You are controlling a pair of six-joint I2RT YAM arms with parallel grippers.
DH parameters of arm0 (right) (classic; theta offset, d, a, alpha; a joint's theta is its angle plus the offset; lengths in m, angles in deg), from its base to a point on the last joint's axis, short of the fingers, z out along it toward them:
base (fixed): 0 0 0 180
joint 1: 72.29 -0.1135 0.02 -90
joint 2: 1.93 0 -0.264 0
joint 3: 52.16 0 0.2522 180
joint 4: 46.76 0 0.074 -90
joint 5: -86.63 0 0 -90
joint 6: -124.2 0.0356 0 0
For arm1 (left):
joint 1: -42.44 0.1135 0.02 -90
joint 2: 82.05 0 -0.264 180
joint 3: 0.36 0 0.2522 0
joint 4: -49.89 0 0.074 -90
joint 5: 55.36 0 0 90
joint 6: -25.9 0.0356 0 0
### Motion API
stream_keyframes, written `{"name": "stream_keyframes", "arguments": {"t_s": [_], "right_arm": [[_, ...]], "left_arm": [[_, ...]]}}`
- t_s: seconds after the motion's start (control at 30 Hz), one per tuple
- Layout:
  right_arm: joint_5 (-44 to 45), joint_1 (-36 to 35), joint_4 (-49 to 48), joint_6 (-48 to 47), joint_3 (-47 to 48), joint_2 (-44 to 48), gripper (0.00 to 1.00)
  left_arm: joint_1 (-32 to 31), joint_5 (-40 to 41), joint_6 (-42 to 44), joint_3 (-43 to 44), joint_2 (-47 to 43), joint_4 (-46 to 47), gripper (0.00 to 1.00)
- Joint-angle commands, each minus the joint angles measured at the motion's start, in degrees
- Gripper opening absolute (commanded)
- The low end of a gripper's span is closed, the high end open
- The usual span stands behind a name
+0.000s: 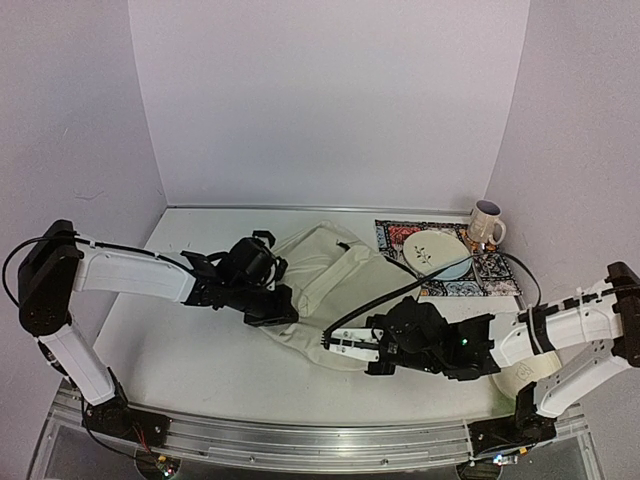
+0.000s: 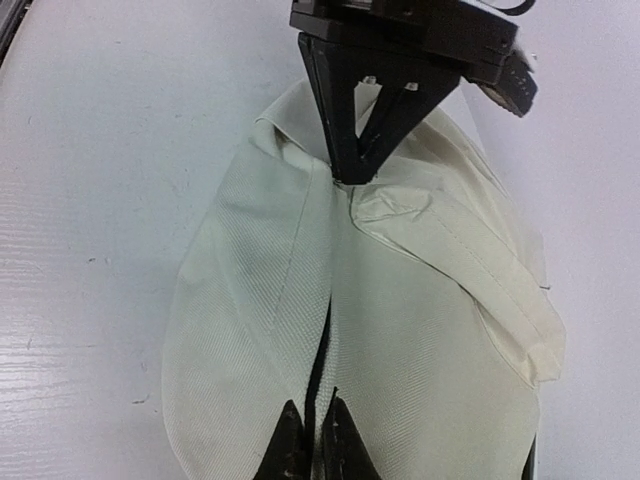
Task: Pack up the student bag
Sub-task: Zip the largest pocket of the bag in the student bag.
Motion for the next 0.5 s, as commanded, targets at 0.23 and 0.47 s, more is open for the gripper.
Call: {"name": "stream_keyframes", "arguments": {"t_s": [0.23,0.47], "right_arm": [[-6.3,-1.0,4.7,5.5,1.9,4.1,0.00],[-13.9,-1.6,4.6,7.1,11.8,-6.4,0.00]], "left_arm": [[4.6,23.2,1.6,-1.3,-1.7,-15.8,0.00],[7.6,30.6,-0.4,-4.8,-9.6,-20.0,0.00]]}}
